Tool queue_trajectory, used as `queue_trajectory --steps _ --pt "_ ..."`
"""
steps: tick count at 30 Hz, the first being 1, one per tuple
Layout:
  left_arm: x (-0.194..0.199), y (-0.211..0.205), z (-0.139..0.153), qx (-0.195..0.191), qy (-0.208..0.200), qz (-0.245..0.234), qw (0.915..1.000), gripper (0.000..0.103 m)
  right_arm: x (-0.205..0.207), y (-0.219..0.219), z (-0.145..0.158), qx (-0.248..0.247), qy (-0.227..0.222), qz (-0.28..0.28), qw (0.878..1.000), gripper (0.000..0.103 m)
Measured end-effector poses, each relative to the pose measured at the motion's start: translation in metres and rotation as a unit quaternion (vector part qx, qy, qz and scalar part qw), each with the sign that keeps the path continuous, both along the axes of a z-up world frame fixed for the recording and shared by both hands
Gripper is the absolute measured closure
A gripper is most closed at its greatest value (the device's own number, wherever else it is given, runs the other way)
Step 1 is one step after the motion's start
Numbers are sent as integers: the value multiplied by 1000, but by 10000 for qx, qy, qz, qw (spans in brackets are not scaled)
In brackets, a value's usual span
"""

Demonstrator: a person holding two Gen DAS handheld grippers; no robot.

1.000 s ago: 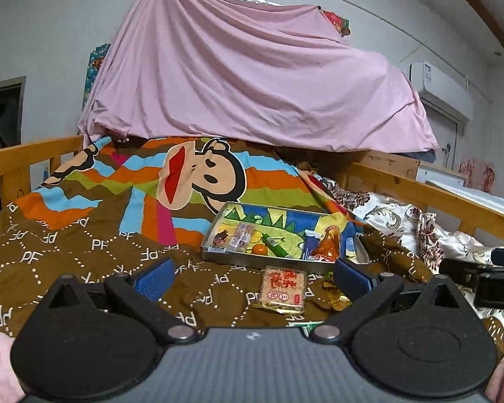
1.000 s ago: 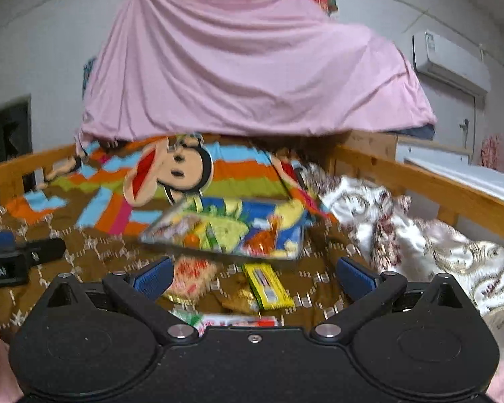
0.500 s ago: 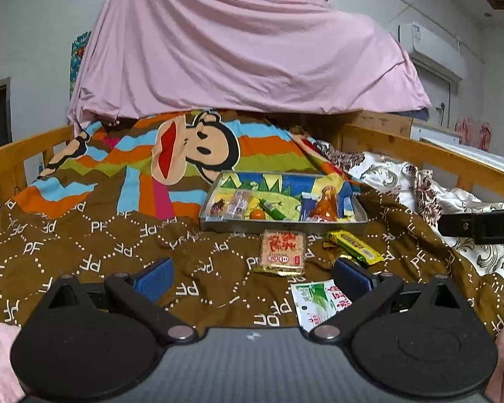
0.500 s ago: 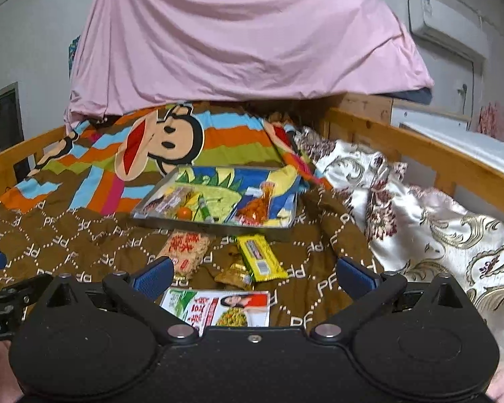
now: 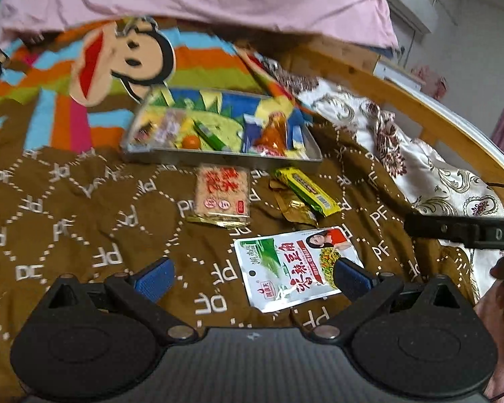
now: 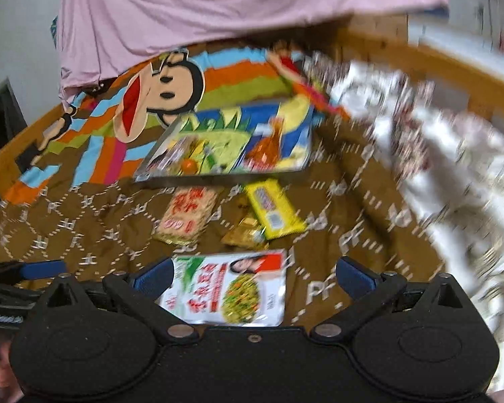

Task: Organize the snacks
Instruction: 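Grasp the white-green pea packet with the left gripper while the right grasps the yellow wafer bar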

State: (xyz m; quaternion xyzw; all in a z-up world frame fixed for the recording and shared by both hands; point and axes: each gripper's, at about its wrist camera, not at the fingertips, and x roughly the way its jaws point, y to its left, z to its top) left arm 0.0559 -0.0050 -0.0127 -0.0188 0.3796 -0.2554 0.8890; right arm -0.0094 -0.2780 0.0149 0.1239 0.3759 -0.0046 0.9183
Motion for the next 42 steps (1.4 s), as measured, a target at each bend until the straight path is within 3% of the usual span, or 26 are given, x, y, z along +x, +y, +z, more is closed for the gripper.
queue_trajectory --steps 10,15,19,23,31,36,42 --pt "54 -21 -18 189 61 -569 9982 0 43 -22 -30 440 406 -45 9982 1" --pt "63 -40 -28 418 -258 -1172 9919 0 66 -27 -37 302 507 151 9981 1" --pt "63 -56 -33 486 -692 -2006 9760 0 84 -29 -39 3 472 410 9980 1" --pt "64 -72 -42 611 -840 -2660 9583 0 108 -29 -45 -448 397 817 9949 1" --pt "73 -97 -69 765 -513 -3503 9321 0 148 -26 -60 -536 417 1245 9899 1" --pt "85 -110 -79 904 -418 -3816 9190 0 163 -28 -69 -475 554 1234 9897 1" --pt "99 -119 -87 910 148 -4152 9050 0 167 -27 -74 -378 596 1288 9892 2"
